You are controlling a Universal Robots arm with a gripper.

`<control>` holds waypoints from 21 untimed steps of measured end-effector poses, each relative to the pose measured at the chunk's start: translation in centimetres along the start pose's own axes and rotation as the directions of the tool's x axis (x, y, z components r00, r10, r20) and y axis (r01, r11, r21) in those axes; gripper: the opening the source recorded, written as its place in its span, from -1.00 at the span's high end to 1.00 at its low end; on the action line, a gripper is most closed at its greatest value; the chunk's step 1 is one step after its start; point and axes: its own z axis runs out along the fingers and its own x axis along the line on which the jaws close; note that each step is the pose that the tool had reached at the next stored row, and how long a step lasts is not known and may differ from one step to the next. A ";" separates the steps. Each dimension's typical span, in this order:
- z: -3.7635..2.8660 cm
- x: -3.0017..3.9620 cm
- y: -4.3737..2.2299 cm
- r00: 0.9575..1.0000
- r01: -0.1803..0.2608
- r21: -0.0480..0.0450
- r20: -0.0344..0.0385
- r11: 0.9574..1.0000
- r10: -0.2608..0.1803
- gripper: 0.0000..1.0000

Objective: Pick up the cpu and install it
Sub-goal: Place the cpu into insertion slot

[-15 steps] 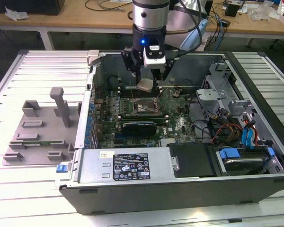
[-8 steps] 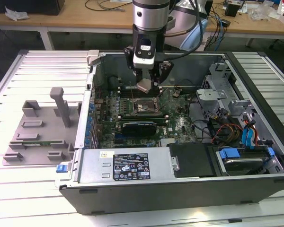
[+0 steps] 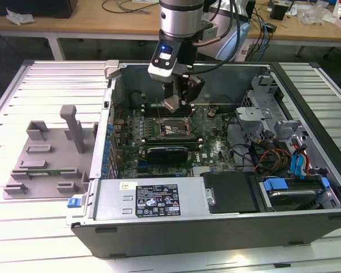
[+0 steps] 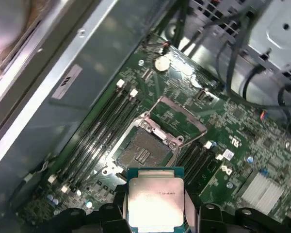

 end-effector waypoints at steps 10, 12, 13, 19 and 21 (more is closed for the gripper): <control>0.15 0.00 0.00 0.961 -0.275 0.008 0.004 0.961 0.275 -0.09; 0.18 0.00 0.00 0.941 -0.338 0.010 0.005 0.941 0.338 -0.09; 0.20 0.01 0.00 0.928 -0.372 0.011 0.006 0.928 0.372 -0.09; 0.27 -0.02 0.04 0.877 -0.481 0.014 0.009 0.877 0.481 -0.09; 0.26 -0.03 0.05 0.877 -0.481 0.014 0.009 0.876 0.481 -0.09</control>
